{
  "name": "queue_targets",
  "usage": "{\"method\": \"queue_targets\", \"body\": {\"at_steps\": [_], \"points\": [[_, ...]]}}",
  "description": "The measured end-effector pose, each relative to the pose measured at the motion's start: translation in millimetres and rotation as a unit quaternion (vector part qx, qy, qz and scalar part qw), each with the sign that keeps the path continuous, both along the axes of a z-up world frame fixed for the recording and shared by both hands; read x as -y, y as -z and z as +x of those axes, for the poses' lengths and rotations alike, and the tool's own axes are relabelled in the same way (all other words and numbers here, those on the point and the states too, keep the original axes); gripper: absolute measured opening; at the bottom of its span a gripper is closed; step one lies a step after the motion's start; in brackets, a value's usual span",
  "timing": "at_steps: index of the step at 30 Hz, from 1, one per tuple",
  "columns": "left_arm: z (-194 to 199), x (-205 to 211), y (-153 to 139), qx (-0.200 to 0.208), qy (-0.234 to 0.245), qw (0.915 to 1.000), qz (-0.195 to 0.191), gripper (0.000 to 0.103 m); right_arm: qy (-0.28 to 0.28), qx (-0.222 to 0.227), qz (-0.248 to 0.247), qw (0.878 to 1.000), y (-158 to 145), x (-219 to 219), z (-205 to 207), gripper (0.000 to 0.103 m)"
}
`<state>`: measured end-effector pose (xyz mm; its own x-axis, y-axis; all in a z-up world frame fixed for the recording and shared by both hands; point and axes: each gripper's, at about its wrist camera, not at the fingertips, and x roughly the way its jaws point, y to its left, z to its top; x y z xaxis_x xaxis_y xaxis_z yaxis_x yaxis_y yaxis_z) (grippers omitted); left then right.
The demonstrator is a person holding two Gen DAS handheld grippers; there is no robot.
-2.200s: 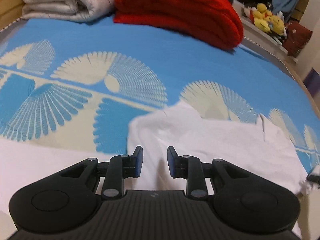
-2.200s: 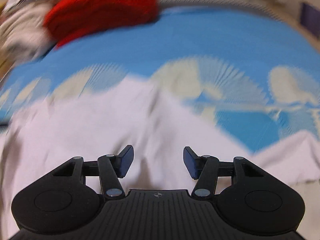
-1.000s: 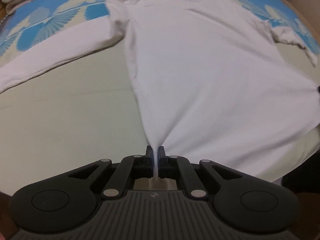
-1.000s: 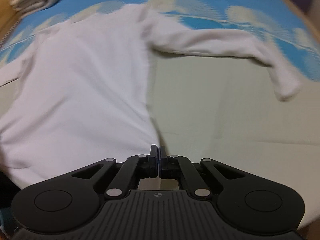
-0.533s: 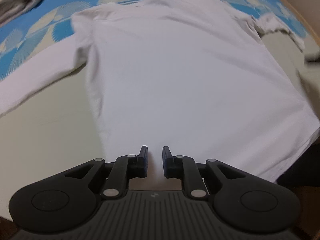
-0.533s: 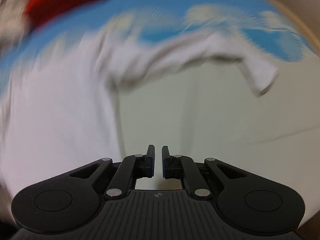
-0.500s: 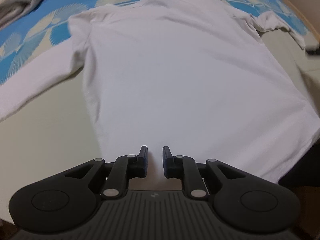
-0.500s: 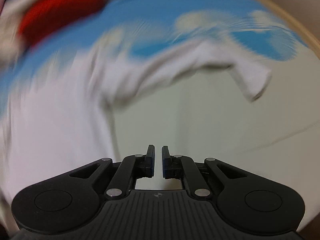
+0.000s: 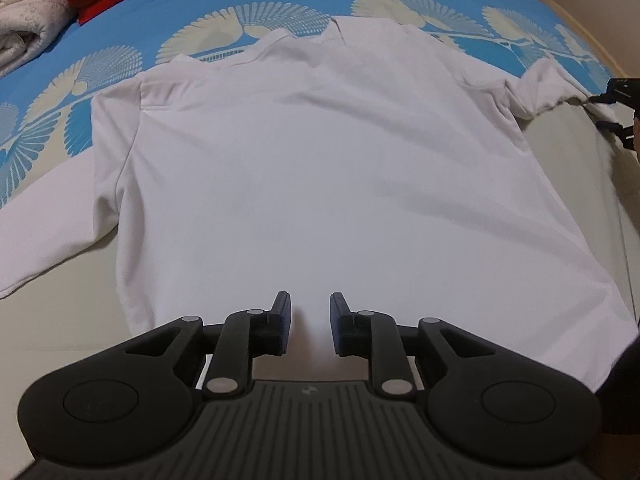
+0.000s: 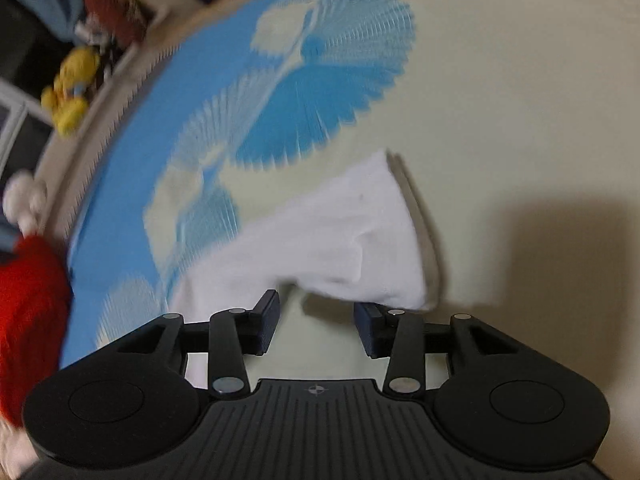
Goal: Fold small clothes
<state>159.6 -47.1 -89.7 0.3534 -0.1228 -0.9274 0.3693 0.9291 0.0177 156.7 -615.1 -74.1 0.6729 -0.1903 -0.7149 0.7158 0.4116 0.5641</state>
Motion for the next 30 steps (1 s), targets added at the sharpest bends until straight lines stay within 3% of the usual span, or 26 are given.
{"method": "queue_targets", "body": {"at_steps": [2,4,6,8,13,17,19,20,23,24,27,30], "points": [[5.8,2.5,2.0,-0.002,-0.005,1.0000,0.001,0.023,0.012,0.008,0.001,1.000,1.6,18.1,10.0,0.043],[10.4,4.7,4.7,-0.004,-0.008,0.9999,0.006,0.023,0.033,0.012,-0.005,0.999,3.0,33.4,12.8,0.033],[14.2,7.5,7.0,-0.004,-0.009,0.9999,0.010,0.023,0.045,0.012,-0.015,0.999,5.1,46.6,12.8,0.003],[17.2,9.2,9.4,-0.005,-0.011,0.9998,0.013,0.023,0.051,0.020,-0.030,0.998,6.3,60.4,14.2,0.003],[21.1,10.4,14.9,-0.010,-0.013,0.9997,0.019,0.023,0.098,0.057,-0.131,0.985,-21.7,91.7,-7.2,0.003],[20.3,11.4,17.1,-0.012,-0.008,0.9997,0.020,0.023,0.172,-0.053,-0.125,0.976,-8.2,121.9,-29.8,0.003],[20.4,10.4,18.9,-0.015,-0.007,0.9996,0.021,0.023,0.190,-0.043,-0.117,0.974,1.3,124.5,-46.6,0.002],[20.6,9.2,20.0,-0.017,-0.008,0.9996,0.022,0.023,0.187,-0.041,-0.116,0.975,1.4,125.5,-48.6,0.006],[20.0,4.9,24.6,-0.028,-0.009,0.9995,0.013,0.025,0.176,-0.034,-0.110,0.978,-3.3,125.1,-51.1,0.031],[18.2,2.7,27.8,-0.035,-0.009,0.9993,0.008,0.025,0.178,-0.047,-0.114,0.976,-6.8,123.5,-50.6,0.033],[13.0,-9.0,46.1,-0.075,-0.013,0.9971,-0.004,0.029,0.200,-0.142,-0.144,0.959,-20.6,108.5,-45.0,0.036],[2.7,-15.6,51.7,-0.076,0.010,0.9970,-0.006,0.034,0.211,-0.166,-0.166,0.949,-37.9,84.0,-50.7,0.036]]}}
